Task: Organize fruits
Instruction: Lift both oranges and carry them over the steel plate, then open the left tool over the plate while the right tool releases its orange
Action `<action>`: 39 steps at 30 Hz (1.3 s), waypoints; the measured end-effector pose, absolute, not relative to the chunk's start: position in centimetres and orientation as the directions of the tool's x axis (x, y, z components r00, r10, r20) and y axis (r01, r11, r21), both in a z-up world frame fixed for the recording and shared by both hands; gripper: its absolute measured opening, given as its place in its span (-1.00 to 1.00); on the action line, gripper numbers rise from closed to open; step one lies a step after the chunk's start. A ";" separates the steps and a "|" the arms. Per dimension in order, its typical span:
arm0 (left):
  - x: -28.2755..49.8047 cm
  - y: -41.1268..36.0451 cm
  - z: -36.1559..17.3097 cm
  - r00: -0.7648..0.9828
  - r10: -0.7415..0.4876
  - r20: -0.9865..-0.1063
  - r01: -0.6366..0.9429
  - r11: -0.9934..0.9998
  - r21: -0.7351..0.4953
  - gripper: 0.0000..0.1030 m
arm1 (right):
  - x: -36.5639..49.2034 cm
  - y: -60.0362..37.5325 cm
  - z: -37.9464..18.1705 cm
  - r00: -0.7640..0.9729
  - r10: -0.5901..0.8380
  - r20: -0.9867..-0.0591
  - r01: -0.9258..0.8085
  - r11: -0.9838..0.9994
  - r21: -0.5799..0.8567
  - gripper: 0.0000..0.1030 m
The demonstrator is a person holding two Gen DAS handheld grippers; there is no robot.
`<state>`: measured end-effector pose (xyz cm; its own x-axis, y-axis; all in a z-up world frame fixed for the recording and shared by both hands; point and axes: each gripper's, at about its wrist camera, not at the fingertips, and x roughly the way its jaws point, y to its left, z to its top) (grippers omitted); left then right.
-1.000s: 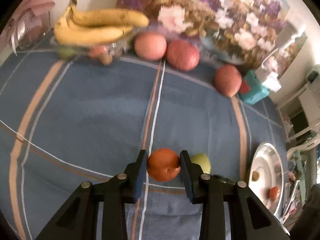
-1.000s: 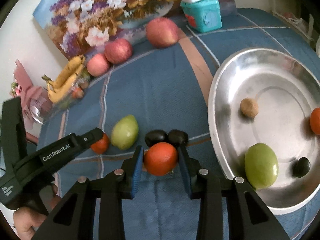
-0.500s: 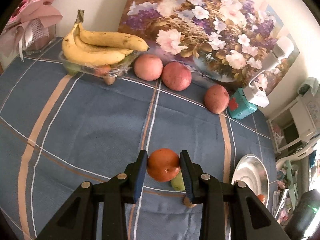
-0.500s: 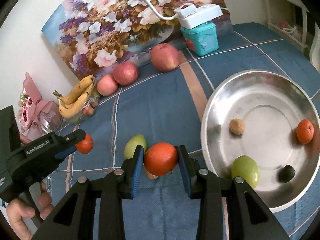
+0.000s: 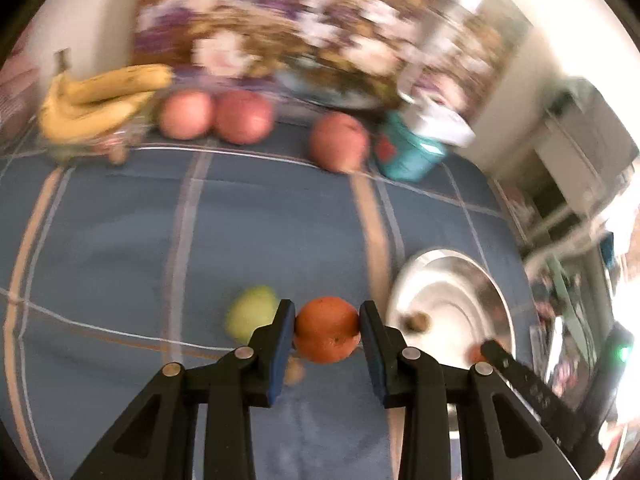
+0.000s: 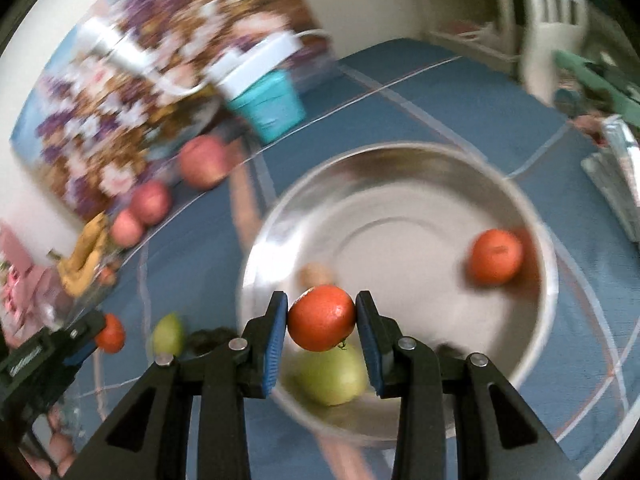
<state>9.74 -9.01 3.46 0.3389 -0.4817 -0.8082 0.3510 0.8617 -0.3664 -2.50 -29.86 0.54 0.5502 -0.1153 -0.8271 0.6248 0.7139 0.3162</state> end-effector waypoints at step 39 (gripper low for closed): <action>5.5 -16.5 1.3 0.211 -0.513 -0.832 0.496 0.790 -0.361 -0.13 | -4.1 -32.3 -0.3 0.501 -0.138 -0.854 0.675 0.681 0.285 -0.28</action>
